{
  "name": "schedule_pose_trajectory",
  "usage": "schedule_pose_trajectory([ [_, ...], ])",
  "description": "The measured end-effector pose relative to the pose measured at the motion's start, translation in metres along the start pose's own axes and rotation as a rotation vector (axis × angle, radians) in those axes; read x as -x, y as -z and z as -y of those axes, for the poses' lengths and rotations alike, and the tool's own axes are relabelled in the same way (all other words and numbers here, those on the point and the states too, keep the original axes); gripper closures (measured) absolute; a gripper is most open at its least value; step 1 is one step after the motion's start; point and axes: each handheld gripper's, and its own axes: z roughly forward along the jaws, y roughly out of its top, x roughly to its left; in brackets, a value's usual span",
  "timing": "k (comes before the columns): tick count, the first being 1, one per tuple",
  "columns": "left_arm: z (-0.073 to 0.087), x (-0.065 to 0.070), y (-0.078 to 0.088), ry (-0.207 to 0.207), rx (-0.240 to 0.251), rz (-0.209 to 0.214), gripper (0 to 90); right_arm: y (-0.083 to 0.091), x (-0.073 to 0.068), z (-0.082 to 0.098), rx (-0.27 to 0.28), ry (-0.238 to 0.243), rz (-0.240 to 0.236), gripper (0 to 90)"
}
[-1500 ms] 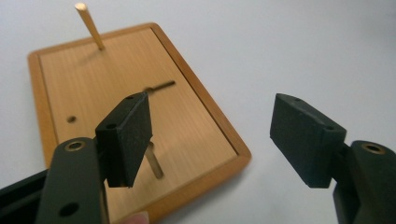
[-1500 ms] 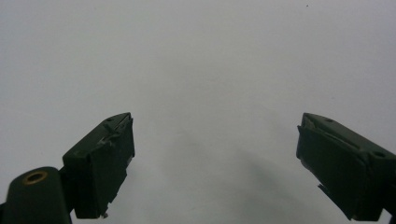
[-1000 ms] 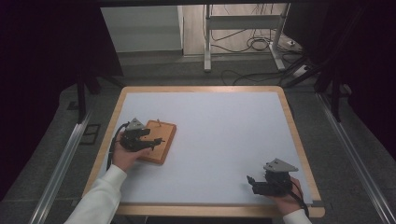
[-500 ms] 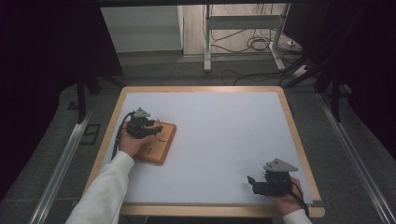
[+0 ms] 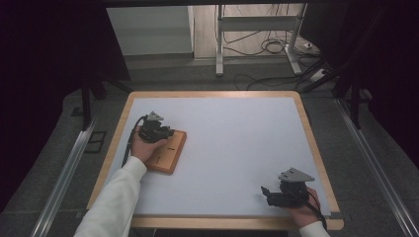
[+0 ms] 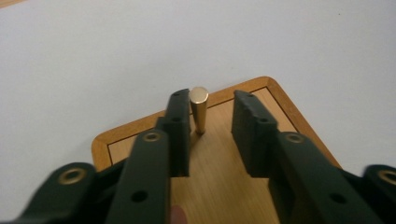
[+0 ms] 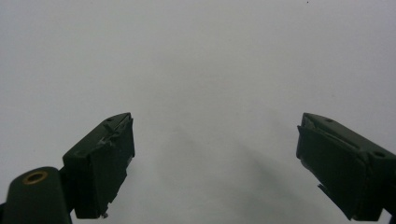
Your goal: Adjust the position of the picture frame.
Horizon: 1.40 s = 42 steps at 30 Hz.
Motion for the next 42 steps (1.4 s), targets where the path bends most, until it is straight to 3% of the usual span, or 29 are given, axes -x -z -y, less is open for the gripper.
schedule_pose_trajectory([
  [2, 0.0, -0.001, 0.0, -0.005, 0.0, -0.023, 81.6, 0.0, 0.0, 0.0, -0.001, -0.001, 0.0, 11.5],
  [9, 0.002, -0.001, 0.001, 0.019, 0.015, -0.024, 84.8, 0.0, -0.001, 0.0, 0.007, 0.005, 0.0, 11.4],
  [11, 0.002, 0.002, 0.001, 0.029, 0.016, 0.002, 84.8, 0.0, 0.0, 0.0, 0.003, 0.004, -0.001, 11.4],
  [21, -0.011, 0.047, 0.0, -0.054, 0.009, 0.08, 84.9, 0.0, -0.001, 0.0, 0.002, 0.002, 0.0, 11.5],
  [25, -0.017, 0.072, -0.011, -0.089, -0.006, 0.125, 84.9, 0.0, -0.001, -0.001, 0.002, 0.006, 0.001, 11.5],
  [30, -0.023, 0.09, -0.022, -0.111, -0.013, 0.153, 84.9, 0.0, 0.0, 0.0, 0.002, 0.002, 0.004, 11.6],
  [42, -0.035, 0.116, -0.036, -0.125, -0.007, 0.187, 84.8, -0.001, 0.0, 0.0, -0.002, 0.005, 0.004, 11.7],
])
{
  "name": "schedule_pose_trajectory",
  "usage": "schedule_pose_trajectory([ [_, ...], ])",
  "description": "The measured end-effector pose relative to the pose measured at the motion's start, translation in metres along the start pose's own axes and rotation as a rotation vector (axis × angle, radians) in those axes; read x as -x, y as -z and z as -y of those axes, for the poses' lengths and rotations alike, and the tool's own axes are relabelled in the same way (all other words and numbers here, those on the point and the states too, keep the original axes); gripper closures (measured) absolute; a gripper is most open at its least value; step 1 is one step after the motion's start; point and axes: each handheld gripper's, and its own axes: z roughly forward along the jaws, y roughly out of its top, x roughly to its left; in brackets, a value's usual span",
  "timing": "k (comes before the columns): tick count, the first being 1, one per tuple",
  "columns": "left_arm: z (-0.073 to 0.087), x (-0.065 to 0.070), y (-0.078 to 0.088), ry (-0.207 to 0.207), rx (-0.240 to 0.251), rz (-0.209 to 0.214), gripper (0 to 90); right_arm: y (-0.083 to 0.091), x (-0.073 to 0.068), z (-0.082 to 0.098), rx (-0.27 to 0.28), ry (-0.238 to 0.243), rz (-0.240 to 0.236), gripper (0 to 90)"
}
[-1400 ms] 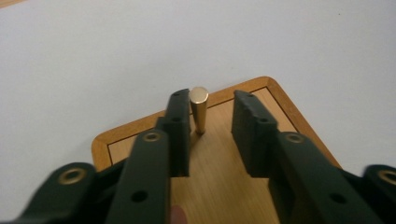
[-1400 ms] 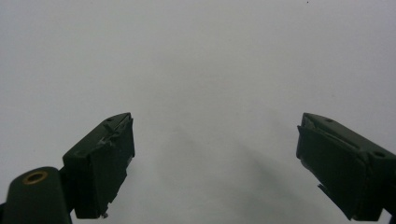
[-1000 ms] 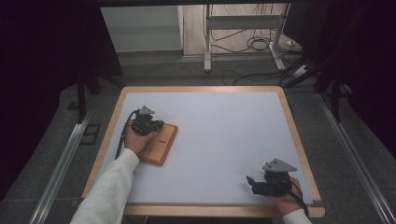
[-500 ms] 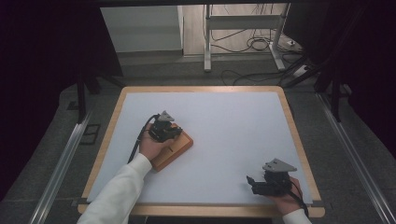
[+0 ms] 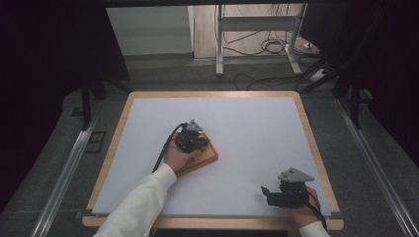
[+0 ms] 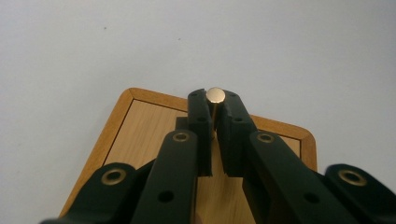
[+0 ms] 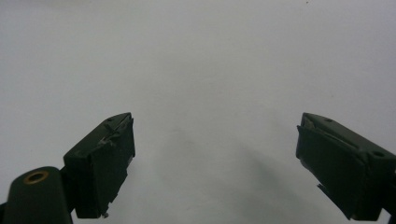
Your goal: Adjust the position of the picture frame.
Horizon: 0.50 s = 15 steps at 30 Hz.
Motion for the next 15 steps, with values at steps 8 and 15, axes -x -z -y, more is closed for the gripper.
schedule_pose_trajectory([
  [8, -0.0014, 0.0012, -0.0024, -0.002, 0.004, 0.004, 84.9, -0.0013, -0.0003, 0.0003, -0.005, 0.003, -0.001, 11.7],
  [15, -0.006, 0.0089, -0.0085, -0.013, 0.009, 0.019, 84.8, -0.0021, -0.0007, 0.0003, -0.011, 0.007, -0.003, 11.7],
])
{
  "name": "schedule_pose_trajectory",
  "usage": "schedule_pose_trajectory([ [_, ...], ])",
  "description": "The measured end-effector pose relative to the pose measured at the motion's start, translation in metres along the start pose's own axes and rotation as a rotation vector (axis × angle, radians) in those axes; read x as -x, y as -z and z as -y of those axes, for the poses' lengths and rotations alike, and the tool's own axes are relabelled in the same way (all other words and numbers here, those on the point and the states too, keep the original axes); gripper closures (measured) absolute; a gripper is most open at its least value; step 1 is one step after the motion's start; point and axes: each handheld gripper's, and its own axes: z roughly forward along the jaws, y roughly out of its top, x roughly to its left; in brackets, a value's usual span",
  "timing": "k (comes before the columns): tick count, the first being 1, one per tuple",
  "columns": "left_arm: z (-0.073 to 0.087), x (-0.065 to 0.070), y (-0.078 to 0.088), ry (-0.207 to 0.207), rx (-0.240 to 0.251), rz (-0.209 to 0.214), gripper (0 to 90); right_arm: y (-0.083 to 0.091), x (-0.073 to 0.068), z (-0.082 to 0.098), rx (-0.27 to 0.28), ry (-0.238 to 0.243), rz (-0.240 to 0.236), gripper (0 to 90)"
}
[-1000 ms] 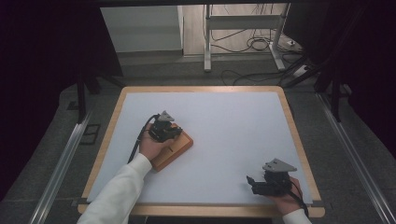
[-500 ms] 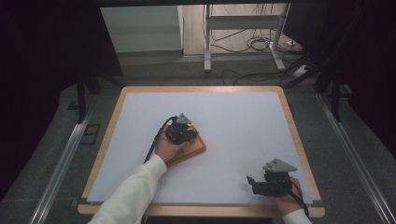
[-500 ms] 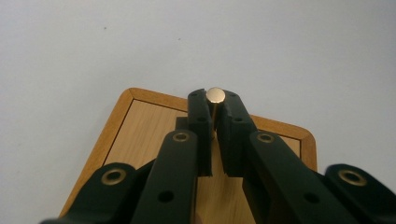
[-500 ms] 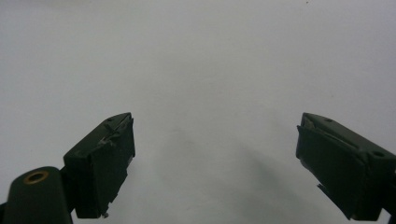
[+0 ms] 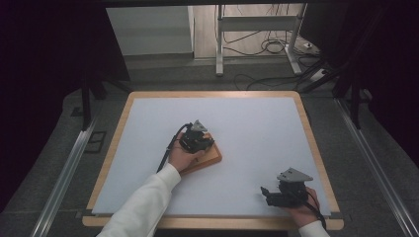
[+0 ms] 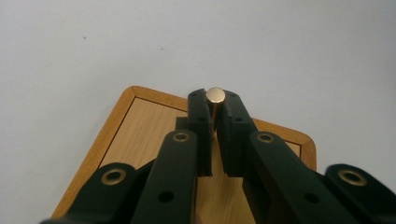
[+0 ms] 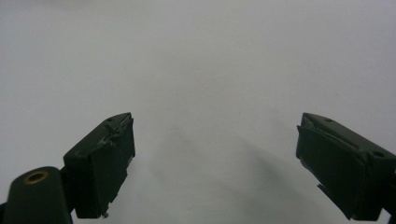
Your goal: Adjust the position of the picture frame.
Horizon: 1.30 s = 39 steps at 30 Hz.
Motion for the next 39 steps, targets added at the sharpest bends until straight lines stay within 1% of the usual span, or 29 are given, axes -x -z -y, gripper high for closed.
schedule_pose_trajectory([
  [3, -0.001, 0.003, -0.002, -0.011, -0.001, 0.005, 84.8, 0.0, 0.0, 0.0, -0.001, -0.001, 0.0, 11.7],
  [5, -0.001, 0.002, -0.002, -0.014, 0.003, 0.008, 84.7, 0.0, 0.001, 0.0, 0.001, -0.004, 0.001, 11.7],
  [6, 0.001, 0.001, -0.001, -0.012, 0.013, 0.006, 83.7, 0.001, 0.001, 0.0, 0.001, -0.004, 0.0, 11.7],
  [7, 0.001, 0.001, -0.001, -0.012, 0.013, 0.006, 79.8, 0.001, 0.001, 0.0, 0.001, -0.004, 0.0, 11.7],
  [8, 0.001, 0.0, 0.0, -0.016, 0.017, 0.006, 79.8, 0.001, 0.001, 0.0, 0.004, -0.004, 0.0, 11.7],
  [9, 0.002, -0.001, 0.003, -0.02, 0.019, 0.003, 73.4, 0.001, 0.001, 0.0, 0.005, -0.004, 0.0, 11.7],
  [10, 0.004, -0.002, 0.007, -0.028, 0.019, -0.006, 64.1, 0.002, 0.001, 0.0, 0.007, -0.003, 0.0, 11.7],
  [11, 0.006, -0.005, 0.012, -0.029, 0.02, -0.01, 64.1, 0.002, 0.001, 0.0, 0.007, -0.003, 0.0, 11.7],
  [13, 0.011, -0.011, 0.024, -0.014, 0.031, -0.015, 54.5, 0.002, 0.001, 0.0, 0.008, -0.004, 0.001, 11.7],
  [15, 0.017, -0.018, 0.037, -0.013, 0.038, -0.03, 48.6, 0.002, 0.001, 0.0, 0.007, -0.005, 0.002, 11.7],
  [16, 0.021, -0.022, 0.045, -0.021, 0.034, -0.049, 46.4, 0.002, 0.001, 0.0, 0.006, -0.005, 0.001, 11.7],
  [17, 0.024, -0.025, 0.049, -0.022, 0.032, -0.057, 44.8, 0.001, 0.0, 0.0, 0.006, -0.002, 0.002, 11.7],
  [18, 0.028, -0.031, 0.055, -0.016, 0.029, -0.066, 43.7, 0.001, 0.0, 0.0, 0.005, -0.001, 0.002, 11.7],
  [20, 0.033, -0.039, 0.062, -0.001, 0.025, -0.079, 43.2, 0.001, -0.001, 0.0, 0.005, -0.002, 0.001, 11.7],
  [21, 0.036, -0.044, 0.065, 0.008, 0.023, -0.085, 43.5, 0.0, -0.001, 0.0, 0.004, -0.002, 0.002, 11.7],
  [22, 0.042, -0.053, 0.069, 0.032, 0.018, -0.095, 44.4, 0.001, -0.002, -0.001, 0.003, -0.001, 0.003, 11.7],
  [23, 0.042, -0.053, 0.069, 0.032, 0.018, -0.095, 45.4, 0.001, -0.002, -0.001, 0.003, -0.001, 0.003, 11.7],
  [24, 0.045, -0.059, 0.07, 0.041, 0.013, -0.102, 45.4, 0.001, -0.002, -0.001, 0.005, -0.001, 0.004, 11.7],
  [25, 0.048, -0.066, 0.071, 0.058, 0.007, -0.107, 47.4, 0.001, -0.002, -0.001, 0.008, -0.001, 0.005, 11.7],
  [26, 0.048, -0.066, 0.071, 0.058, 0.007, -0.107, 50.2, 0.001, -0.002, -0.001, 0.008, -0.001, 0.005, 11.7],
  [27, 0.05, -0.069, 0.072, 0.067, 0.004, -0.108, 50.2, 0.001, -0.002, -0.001, 0.01, -0.001, 0.006, 11.7],
  [30, 0.054, -0.077, 0.073, 0.071, -0.007, -0.123, 64.4, 0.002, -0.002, -0.001, 0.016, -0.002, 0.008, 11.7],
  [31, 0.055, -0.078, 0.073, 0.069, -0.011, -0.123, 71.9, 0.002, -0.002, -0.001, 0.019, -0.002, 0.009, 11.7],
  [32, 0.056, -0.08, 0.073, 0.07, -0.014, -0.127, 77.3, 0.002, -0.002, -0.001, 0.02, -0.002, 0.01, 11.7],
  [33, 0.057, -0.082, 0.072, 0.066, -0.025, -0.139, 88.1, 0.002, -0.002, -0.001, 0.023, -0.002, 0.011, 11.7],
  [34, 0.059, -0.084, 0.071, 0.064, -0.037, -0.143, 88.1, 0.002, -0.002, -0.001, 0.023, -0.002, 0.011, 11.7],
  [35, 0.061, -0.087, 0.07, 0.061, -0.047, -0.136, 90.0, 0.003, -0.002, -0.001, 0.022, 0.0, 0.011, 11.7],
  [37, 0.063, -0.089, 0.069, 0.051, -0.067, -0.135, 90.0, 0.003, -0.002, -0.001, 0.027, 0.002, 0.011, 11.7],
  [39, 0.065, -0.09, 0.069, 0.04, -0.072, -0.131, 90.0, 0.004, -0.002, -0.001, 0.029, 0.002, 0.013, 11.7],
])
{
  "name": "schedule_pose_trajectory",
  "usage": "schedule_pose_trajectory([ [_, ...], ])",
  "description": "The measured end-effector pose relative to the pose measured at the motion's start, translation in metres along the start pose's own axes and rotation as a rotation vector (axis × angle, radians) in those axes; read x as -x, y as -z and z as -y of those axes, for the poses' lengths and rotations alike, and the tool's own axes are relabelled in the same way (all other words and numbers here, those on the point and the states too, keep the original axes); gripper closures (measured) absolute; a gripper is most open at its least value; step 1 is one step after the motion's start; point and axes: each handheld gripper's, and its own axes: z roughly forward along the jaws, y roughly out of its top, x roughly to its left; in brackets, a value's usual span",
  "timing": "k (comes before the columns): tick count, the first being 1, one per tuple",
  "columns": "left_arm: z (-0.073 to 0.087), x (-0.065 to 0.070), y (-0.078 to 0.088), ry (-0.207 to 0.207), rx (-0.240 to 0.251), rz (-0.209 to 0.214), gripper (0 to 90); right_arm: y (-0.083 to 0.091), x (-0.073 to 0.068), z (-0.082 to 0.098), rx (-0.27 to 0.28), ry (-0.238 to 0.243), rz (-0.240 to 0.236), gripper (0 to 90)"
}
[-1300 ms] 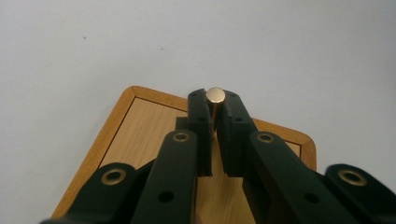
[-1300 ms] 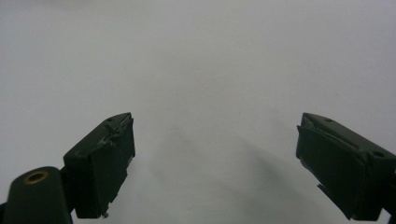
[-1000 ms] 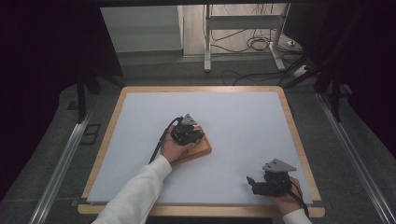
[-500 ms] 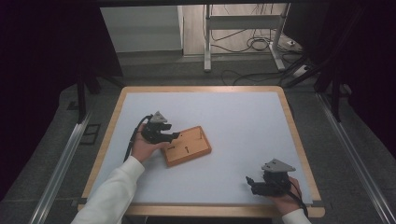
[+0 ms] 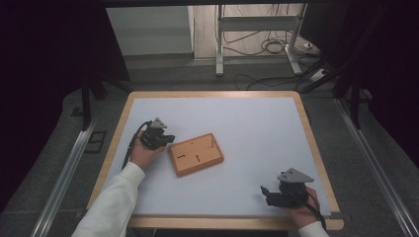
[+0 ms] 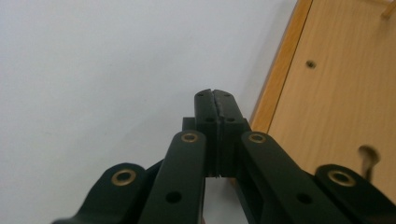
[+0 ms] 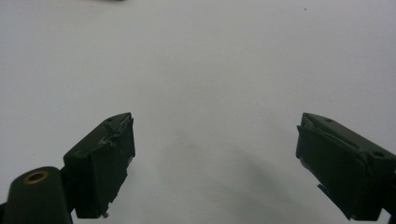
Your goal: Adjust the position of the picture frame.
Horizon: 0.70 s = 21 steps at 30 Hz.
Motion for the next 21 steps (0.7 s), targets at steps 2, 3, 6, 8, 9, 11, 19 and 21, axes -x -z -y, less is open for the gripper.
schedule_pose_trajectory([
  [2, 0.0006, 0.0, 0.0012, -0.014, -0.003, 0.003, 90.0, 0.0001, 0.0002, -0.0001, 0.001, -0.002, 0.001, 11.7],
  [3, 0.0007, 0.0, 0.0014, -0.017, -0.005, 0.003, 90.0, 0.0, 0.0004, 0.0, 0.0, -0.002, 0.003, 11.7],
  [6, 0.002, -0.0001, 0.0008, -0.017, -0.008, 0.02, 90.0, -0.0003, 0.0001, -0.0001, -0.003, 0.0, 0.002, 11.7],
  [8, 0.0029, 0.0008, -0.0003, -0.023, -0.01, 0.035, 90.0, -0.0001, -0.0004, -0.0002, 0.0, 0.001, 0.003, 11.7],
  [9, 0.0032, 0.0015, -0.001, -0.027, -0.01, 0.035, 90.0, 0.0, -0.0003, -0.0002, 0.0, 0.001, 0.004, 11.7],
  [11, 0.0035, 0.0016, -0.0013, -0.025, -0.009, 0.034, 90.0, -0.0001, 0.0, -0.0001, 0.0, -0.001, 0.005, 11.7],
  [19, 0.0045, 0.0003, -0.0018, -0.019, -0.013, 0.045, 90.0, -0.0002, 0.0005, 0.0, -0.003, -0.002, 0.007, 11.7],
  [21, 0.0048, 0.0011, -0.0014, -0.023, -0.013, 0.05, 90.0, -0.0003, 0.0006, 0.0, -0.002, -0.003, 0.008, 11.7],
])
